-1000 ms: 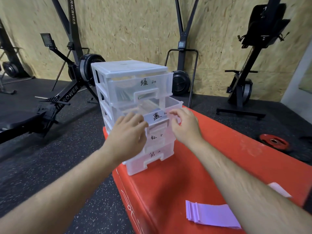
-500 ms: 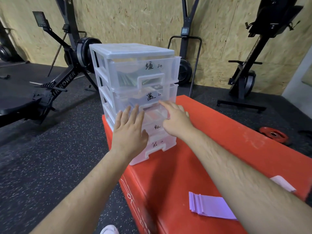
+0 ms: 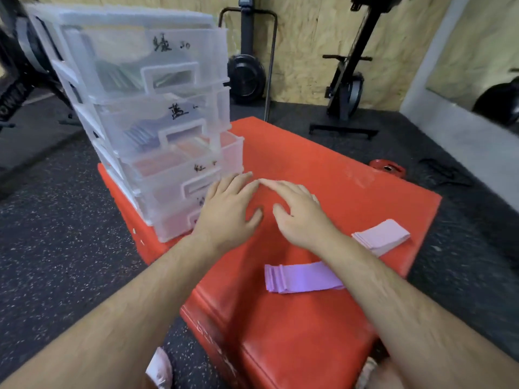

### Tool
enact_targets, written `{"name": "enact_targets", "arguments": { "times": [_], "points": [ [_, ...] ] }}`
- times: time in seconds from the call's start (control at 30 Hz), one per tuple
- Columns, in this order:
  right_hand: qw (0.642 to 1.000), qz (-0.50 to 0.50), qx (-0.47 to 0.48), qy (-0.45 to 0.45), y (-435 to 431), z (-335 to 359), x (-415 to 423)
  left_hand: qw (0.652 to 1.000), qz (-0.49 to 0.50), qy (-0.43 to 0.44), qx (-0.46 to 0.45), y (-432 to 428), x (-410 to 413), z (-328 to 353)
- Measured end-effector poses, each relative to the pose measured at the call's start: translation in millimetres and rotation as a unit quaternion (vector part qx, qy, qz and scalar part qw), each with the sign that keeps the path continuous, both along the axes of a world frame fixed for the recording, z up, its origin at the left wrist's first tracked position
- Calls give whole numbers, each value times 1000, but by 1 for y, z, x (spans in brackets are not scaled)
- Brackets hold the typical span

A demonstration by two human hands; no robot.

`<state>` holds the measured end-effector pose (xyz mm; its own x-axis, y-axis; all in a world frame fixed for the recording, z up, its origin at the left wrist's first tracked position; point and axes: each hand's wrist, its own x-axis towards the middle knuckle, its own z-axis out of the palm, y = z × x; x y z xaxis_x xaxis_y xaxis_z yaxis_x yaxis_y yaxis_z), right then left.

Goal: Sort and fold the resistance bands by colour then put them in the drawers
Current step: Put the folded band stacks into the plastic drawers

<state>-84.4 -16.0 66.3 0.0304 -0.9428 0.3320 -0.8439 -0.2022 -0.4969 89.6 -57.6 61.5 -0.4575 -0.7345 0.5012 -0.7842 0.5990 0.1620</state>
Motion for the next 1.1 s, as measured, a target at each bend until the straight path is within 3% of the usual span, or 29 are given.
{"name": "enact_targets", "arguments": {
  "times": [0.3,0.43,0.6,0.8,0.87,0.97,1.1],
  "points": [
    [992,-107,63,-18,41,-26,-130,984,-150,-27,93,17,-132,-35],
    [970,-209,120,-44,53,-48,-200,965,-209,-36,156,29,-193,-55],
    [922,-327,201,-49,56,-74,-249,951,-232,-64,196,38,-237,-80],
    [908,-360,196,-86,50,-80,-256,949,-221,-94,204,32,-250,-84],
    [905,-356,188,-136,47,-72,-252,944,-223,-62,235,26,-248,-83],
    [930,-297,177,-129,46,-50,-242,928,-223,93,283,18,-245,-76],
    [962,-216,109,-126,49,-18,-221,847,-243,266,392,11,-236,-50]
  ]
}}
